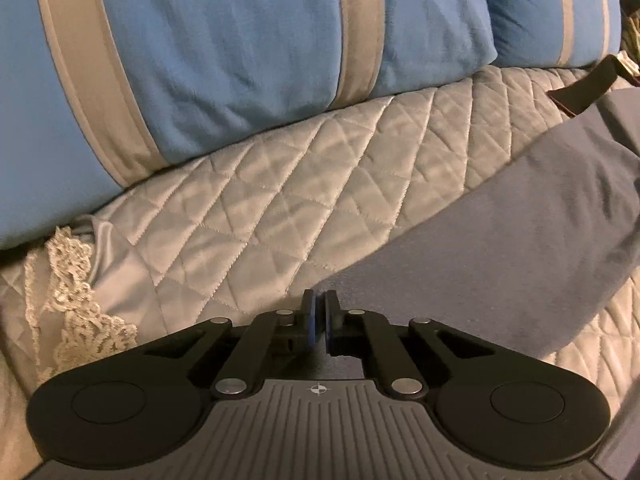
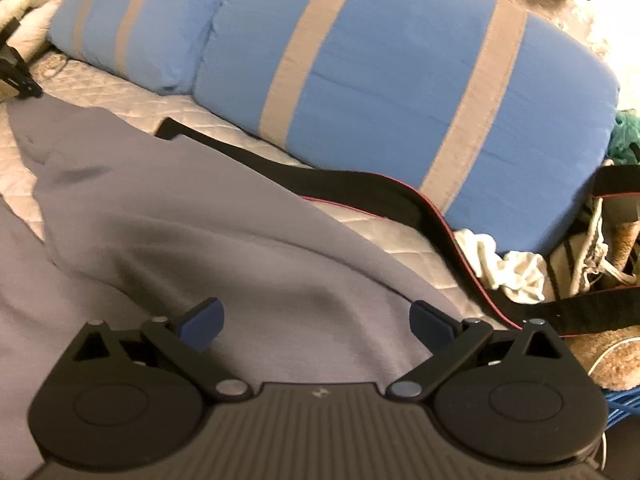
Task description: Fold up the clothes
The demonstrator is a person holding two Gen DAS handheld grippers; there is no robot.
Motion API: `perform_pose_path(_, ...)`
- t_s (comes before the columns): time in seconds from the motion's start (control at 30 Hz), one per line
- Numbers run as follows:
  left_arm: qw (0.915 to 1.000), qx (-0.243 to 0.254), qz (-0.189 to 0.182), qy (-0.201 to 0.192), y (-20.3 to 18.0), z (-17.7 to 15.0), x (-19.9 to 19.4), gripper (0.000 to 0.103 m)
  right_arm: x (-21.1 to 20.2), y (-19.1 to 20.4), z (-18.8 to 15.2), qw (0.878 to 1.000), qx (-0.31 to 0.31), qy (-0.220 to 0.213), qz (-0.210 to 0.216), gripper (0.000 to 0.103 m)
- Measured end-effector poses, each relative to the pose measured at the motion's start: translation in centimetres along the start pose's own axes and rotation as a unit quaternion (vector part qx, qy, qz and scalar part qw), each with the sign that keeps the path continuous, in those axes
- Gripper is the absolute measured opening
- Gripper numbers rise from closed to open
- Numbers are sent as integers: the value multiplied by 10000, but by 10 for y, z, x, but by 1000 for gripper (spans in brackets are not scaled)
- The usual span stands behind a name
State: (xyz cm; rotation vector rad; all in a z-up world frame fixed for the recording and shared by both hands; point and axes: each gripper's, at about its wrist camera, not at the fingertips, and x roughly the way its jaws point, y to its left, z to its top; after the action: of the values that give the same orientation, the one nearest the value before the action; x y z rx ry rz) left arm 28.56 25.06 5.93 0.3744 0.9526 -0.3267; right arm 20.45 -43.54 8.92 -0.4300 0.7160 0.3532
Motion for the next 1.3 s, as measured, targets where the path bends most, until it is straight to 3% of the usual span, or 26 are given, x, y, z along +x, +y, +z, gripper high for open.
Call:
perform_pose_path(0.33,9991,-21,307,-279,-12,-5,-21,4,34,-47,-9,9976,587,43,-373,97)
perform_pose_path(0.5,9989,-70,356,-281,-16,-8,-25,4,59,-92,-13,9925,1150,156,-387,84)
perform_pose_path(0.6,9991,-69,349,-251,-19,-9,-27,4,75,-119,-19,9891,1419,230,-315,79)
perform_pose_path(0.83,9993,-150,320,-155,-19,-17,-20,4,107,-149,-33,9843,1555,716,428,68)
perform_pose_path(0.87,9993,-172,314,-141,-19,-18,-19,4,110,-151,-35,9825,1632,726,526,60)
perform_pose_path(0.9,9992,-192,324,-133,-20,-19,-17,4,110,-152,-37,9813,1699,692,587,43)
perform_pose_path(0.93,9991,-202,339,-132,-20,-20,-16,4,111,-153,-38,9800,1766,656,647,33)
perform_pose_path(0.97,9991,-207,353,-132,-21,-21,-15,4,109,-152,-38,9797,1798,612,636,14)
perform_pose_path(1.0,9988,-214,396,-173,-21,-21,-16,4,107,-150,-38,9795,1830,568,623,3)
perform_pose_path(1.13,9966,-309,584,-487,-22,-23,-31,4,84,-136,-32,9880,1529,199,82,2)
perform_pose_path(1.3,9899,-395,815,-1087,-24,-31,-75,4,24,-119,-24,9898,1259,-456,-481,2)
